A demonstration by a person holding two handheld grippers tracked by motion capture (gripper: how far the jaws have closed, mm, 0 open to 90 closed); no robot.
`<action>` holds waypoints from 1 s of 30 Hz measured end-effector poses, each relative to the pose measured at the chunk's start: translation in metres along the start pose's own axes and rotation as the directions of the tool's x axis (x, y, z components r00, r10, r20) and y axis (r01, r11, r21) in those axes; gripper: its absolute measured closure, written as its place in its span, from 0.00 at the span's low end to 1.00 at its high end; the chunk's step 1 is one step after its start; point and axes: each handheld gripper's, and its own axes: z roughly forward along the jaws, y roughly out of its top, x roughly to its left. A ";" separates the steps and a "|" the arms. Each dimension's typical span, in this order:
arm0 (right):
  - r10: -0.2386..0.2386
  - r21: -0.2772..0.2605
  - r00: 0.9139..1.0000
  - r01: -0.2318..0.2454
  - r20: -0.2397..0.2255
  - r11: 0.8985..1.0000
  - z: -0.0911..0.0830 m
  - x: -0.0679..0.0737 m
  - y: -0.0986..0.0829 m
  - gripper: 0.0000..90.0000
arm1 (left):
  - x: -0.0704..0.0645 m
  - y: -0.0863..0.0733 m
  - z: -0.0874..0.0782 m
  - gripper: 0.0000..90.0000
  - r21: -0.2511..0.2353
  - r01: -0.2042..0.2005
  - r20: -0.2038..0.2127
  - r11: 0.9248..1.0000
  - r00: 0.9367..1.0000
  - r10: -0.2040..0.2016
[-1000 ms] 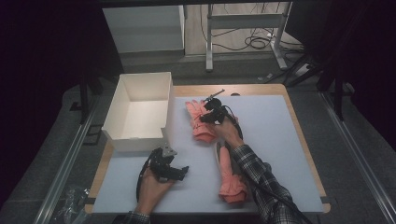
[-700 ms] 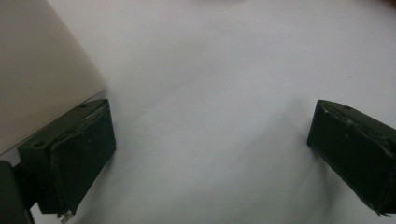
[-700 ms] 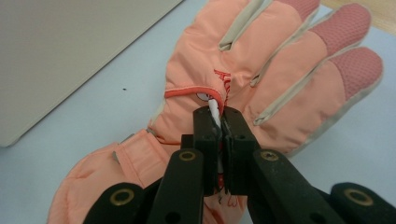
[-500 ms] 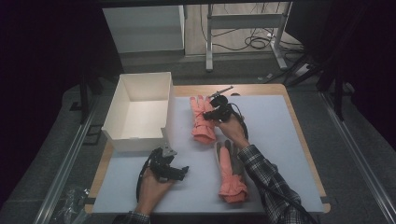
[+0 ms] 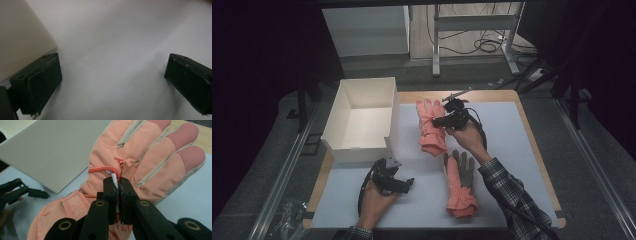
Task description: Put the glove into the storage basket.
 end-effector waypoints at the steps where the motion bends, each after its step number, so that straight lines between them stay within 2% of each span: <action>1: 0.000 -0.004 1.000 0.000 -0.002 1.000 -0.003 0.001 -0.001 0.94 | 0.000 0.000 0.000 0.01 0.000 0.000 0.000 1.000 1.000 0.000; 8: 0.012 -0.031 1.000 -0.012 -0.019 0.999 -0.033 0.009 -0.010 0.94 | 0.000 0.000 0.000 0.01 0.000 -0.001 -0.001 1.000 1.000 0.001; 13: 0.012 -0.035 1.000 -0.012 -0.008 0.999 -0.056 0.017 -0.024 0.94 | 0.000 0.000 0.000 0.01 -0.003 0.000 -0.003 1.000 1.000 0.000; 20: 0.023 -0.035 1.000 -0.023 0.010 0.999 -0.084 0.029 -0.052 0.94 | 0.000 0.000 0.000 0.01 -0.001 -0.003 -0.003 1.000 1.000 0.003; 21: 0.023 -0.035 1.000 -0.023 0.010 0.999 -0.084 0.029 -0.052 0.94 | 0.000 0.000 0.000 0.01 -0.001 -0.003 -0.003 1.000 1.000 0.003; 25: 0.046 -0.045 0.999 -0.045 0.009 0.998 -0.101 0.037 -0.072 0.94 | 0.000 0.000 0.000 0.01 0.000 -0.003 -0.003 1.000 1.000 0.003; 30: 0.047 -0.039 0.999 -0.047 0.011 0.998 -0.113 0.049 -0.096 0.94 | 0.000 0.000 0.000 0.01 0.003 -0.002 0.000 1.000 1.000 0.002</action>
